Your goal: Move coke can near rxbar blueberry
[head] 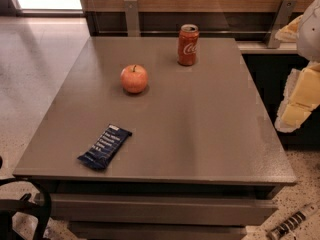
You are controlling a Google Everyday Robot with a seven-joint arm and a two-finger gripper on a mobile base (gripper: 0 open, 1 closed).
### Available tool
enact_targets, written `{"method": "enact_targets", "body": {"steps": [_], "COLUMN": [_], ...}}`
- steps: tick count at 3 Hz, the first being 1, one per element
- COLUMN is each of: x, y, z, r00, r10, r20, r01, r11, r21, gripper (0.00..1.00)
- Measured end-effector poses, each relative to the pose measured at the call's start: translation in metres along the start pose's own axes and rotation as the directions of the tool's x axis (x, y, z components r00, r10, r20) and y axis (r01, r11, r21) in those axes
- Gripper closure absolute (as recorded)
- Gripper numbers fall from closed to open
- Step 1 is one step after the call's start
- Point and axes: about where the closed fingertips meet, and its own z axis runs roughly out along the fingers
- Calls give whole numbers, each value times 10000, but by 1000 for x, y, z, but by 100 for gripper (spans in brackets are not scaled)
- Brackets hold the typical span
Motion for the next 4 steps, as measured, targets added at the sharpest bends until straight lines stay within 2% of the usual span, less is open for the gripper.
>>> {"method": "enact_targets", "body": {"steps": [1, 2, 3, 4], "x": [0, 1, 11, 15], "y": [0, -7, -24, -53], "z": [0, -1, 10, 23], "r00": [10000, 9992, 9884, 9577], "r10": [0, 308, 1125, 1783], "r20": [1, 265, 1018, 2258], "r01": [0, -317, -1202, -2126], "r11": [10000, 9990, 9900, 9674], "r21": [2, 310, 735, 1379], "gripper": [0, 0, 0, 0]}}
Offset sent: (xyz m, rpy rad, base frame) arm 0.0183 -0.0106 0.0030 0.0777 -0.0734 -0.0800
